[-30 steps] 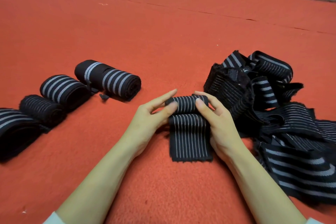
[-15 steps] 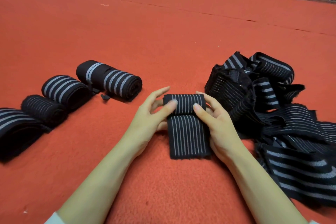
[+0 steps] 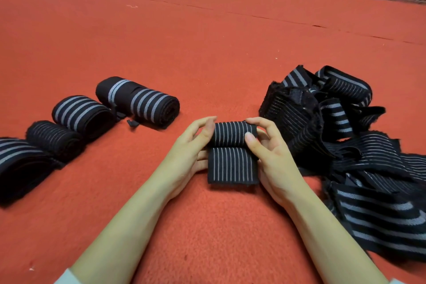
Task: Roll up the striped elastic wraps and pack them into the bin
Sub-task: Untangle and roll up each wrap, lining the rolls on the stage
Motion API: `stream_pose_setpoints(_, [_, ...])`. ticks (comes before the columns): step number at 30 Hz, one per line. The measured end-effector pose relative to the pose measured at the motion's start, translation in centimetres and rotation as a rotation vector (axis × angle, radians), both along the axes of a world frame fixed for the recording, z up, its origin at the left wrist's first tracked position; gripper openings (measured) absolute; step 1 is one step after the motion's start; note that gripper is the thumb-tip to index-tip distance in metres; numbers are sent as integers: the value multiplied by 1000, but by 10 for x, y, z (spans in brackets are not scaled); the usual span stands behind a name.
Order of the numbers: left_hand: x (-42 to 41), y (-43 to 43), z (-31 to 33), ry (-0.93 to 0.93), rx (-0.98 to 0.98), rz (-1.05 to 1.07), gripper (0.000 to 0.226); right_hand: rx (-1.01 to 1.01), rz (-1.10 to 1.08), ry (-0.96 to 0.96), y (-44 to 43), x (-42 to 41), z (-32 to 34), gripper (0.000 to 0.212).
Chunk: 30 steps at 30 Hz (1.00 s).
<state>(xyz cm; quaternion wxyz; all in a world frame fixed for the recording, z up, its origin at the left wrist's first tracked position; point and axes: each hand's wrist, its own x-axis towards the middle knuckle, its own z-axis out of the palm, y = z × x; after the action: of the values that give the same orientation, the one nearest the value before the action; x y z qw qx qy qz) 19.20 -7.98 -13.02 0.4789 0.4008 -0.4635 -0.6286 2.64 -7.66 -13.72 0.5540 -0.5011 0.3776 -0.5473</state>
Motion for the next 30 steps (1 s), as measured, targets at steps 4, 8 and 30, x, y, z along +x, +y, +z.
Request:
stream_pose_setpoints(4, [2, -2, 1, 20, -7, 28, 37, 11, -25, 2, -1, 0, 2, 29])
stream_pose_setpoints(8, [4, -3, -2, 9, -65, 43, 33, 114, -28, -125, -2, 1, 5, 38])
stream_pose_setpoints(30, [117, 34, 34, -671, -275, 4, 38, 33, 188, 317, 26, 84, 6, 44])
